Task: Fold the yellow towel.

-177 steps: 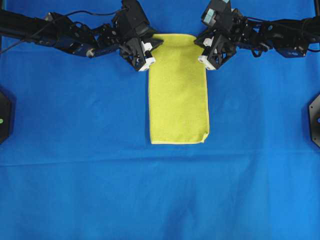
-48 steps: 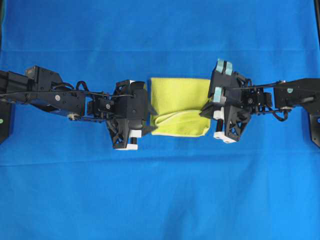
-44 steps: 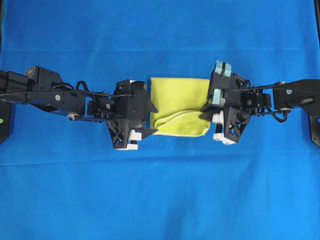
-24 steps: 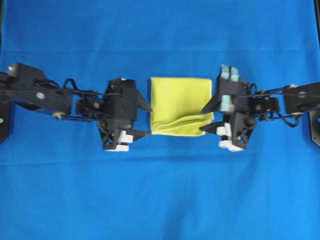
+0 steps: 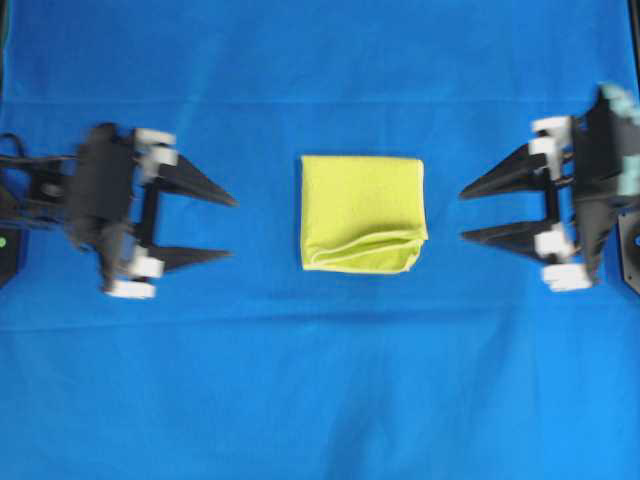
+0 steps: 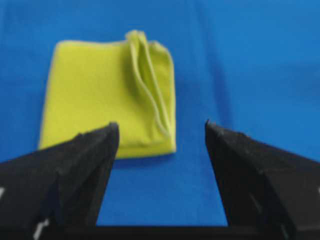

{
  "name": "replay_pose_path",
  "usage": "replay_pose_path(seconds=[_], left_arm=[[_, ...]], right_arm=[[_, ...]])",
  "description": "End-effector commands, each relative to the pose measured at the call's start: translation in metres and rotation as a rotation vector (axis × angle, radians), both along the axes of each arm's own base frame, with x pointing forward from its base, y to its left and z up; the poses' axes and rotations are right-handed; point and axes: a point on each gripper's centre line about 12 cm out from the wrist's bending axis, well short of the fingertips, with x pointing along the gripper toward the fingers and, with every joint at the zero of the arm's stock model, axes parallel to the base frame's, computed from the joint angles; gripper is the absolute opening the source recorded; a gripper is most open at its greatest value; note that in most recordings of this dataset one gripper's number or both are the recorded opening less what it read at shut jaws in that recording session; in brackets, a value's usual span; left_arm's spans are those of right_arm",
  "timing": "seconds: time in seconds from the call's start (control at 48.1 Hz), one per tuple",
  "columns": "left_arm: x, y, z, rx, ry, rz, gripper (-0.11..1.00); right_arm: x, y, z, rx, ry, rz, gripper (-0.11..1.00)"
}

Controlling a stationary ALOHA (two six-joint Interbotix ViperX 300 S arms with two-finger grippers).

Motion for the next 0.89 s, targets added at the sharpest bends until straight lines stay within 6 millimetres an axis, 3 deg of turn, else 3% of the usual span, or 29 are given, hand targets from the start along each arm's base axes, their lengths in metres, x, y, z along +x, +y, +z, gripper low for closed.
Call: replay_pose_path(seconds=[0.0,0.208,0.458,0.582,0.874], left_arm=[[-0.018,0.000,0.014,0.004,-0.088,-0.007,0.66],[-0.066,0.003,0.018,-0.003,-0.200,-0.005,0.66],[-0.110,0.005,0.000,-0.015,-0.254,-0.004,0.66],[-0.119,0.005,-0.007,-0.018,-0.271,-0.003,0.66],[-0.122,0.006,-0.008,-0.019,-0.269,-0.003,0.66]], right_arm=[[-0.014,-0.001,0.015,-0.024,-0.074,0.005,0.60],[-0.050,-0.004,0.013,-0.052,-0.174,-0.004,0.60],[-0.073,-0.003,-0.014,-0.050,-0.217,0.005,0.60],[-0.074,-0.004,-0.024,-0.036,-0.225,0.003,0.60],[-0.073,-0.005,-0.024,-0.034,-0.232,-0.008,0.60]])
